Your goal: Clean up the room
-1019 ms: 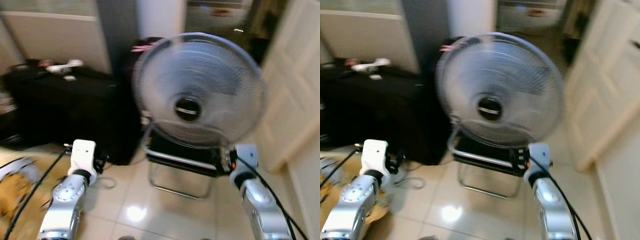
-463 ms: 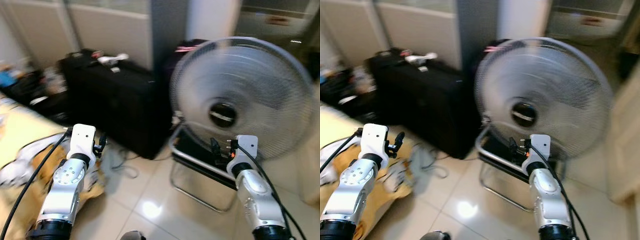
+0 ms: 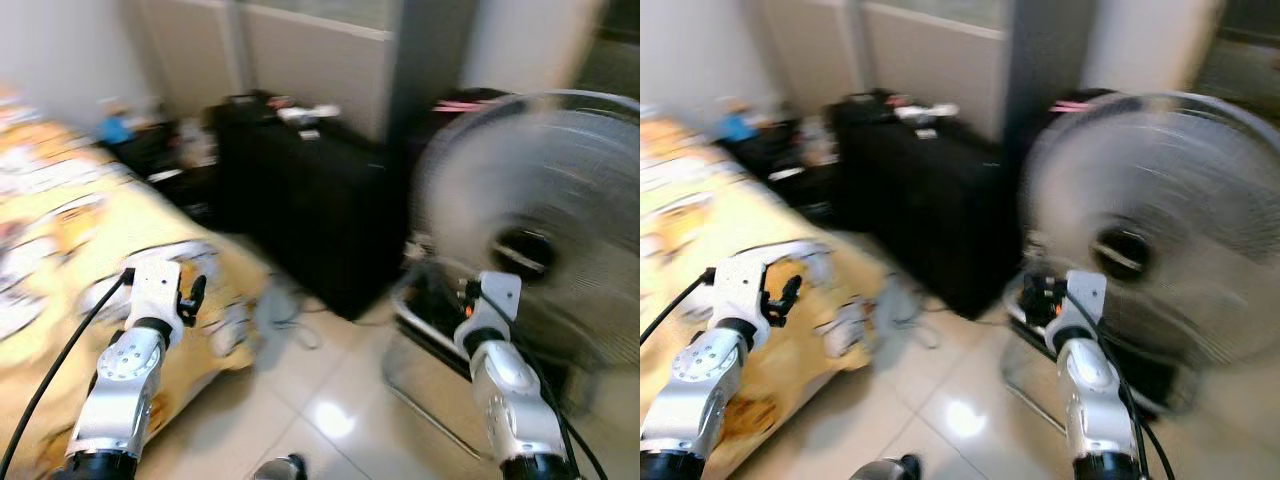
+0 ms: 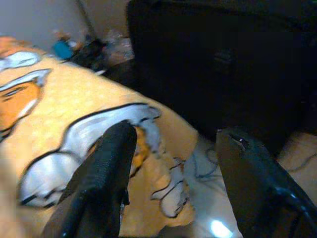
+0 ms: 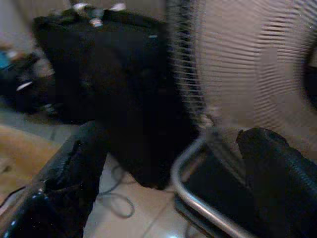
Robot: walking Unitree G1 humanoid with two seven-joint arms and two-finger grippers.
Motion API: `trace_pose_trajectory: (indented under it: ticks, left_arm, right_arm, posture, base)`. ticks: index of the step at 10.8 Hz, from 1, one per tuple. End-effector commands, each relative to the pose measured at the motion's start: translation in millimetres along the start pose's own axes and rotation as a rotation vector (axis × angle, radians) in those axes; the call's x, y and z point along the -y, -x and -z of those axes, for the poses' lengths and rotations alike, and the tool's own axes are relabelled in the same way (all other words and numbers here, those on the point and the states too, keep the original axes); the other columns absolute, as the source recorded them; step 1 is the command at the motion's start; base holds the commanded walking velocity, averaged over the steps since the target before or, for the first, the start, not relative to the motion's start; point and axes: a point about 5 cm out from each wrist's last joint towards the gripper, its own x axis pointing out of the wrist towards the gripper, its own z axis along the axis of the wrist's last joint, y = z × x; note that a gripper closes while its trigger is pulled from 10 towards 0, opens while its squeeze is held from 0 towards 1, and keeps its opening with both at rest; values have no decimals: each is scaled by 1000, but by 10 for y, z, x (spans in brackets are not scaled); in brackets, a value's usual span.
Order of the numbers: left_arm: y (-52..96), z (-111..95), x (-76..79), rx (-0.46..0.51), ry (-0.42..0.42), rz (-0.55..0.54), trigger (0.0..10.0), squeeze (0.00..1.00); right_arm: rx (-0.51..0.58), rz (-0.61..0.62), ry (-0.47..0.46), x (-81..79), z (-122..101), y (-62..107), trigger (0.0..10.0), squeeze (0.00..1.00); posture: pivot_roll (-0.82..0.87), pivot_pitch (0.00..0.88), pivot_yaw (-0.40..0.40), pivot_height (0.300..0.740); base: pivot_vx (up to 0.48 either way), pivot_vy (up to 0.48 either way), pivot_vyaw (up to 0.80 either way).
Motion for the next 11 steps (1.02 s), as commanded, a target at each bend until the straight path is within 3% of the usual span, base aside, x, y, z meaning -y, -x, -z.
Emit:
trace_pose_trajectory:
  ticks: [1, 4, 6, 8, 9, 10, 11]
  left_arm:
    - [-28, -30, 13, -7, -12, -2, 10000, 0]
    - [-64, -57, 105, -6, -4, 8, 10000, 0]
    - [-104, -150, -14, 16, 3, -15, 10000, 0]
    - [-79, -145, -51, 9, -27, -4, 10000, 0]
    - [-52, -72, -45, -11, -25, -6, 10000, 0]
    - [-38, -52, -29, -15, -36, 3, 10000, 0]
    - [-34, -99, -40, -7, -29, 2, 10000, 0]
  right_arm:
    - [20, 6, -15, 20, -92, -44, 10000, 1000]
    - [10, -5, -14, 30, -130, -44, 10000, 1000]
    - [-3, -15, -50, -115, -85, -48, 10000, 1000]
    - [-49, 44, -94, -134, 36, -45, 10000, 1000]
    - [-40, 35, -106, -183, 16, -39, 10000, 773]
    - [-43, 18, -95, -220, 34, -22, 10000, 0]
    - [-55, 26, -59, -214, 77, -3, 10000, 0]
  posture:
    - [-74, 0, 56, 740]
    - [-84, 0, 43, 740]
    - [-63, 0, 26, 740]
    - [-76, 0, 51, 740]
    - [-71, 0, 49, 740]
    - [-58, 0, 47, 740]
    - [-56, 0, 50, 740]
  base:
    - [0, 0, 800]
    - [0, 0, 800]
    - [0, 0, 800]
    - [0, 242, 0]
    - [0, 240, 0]
    - [0, 244, 0]
    - [0, 296, 0]
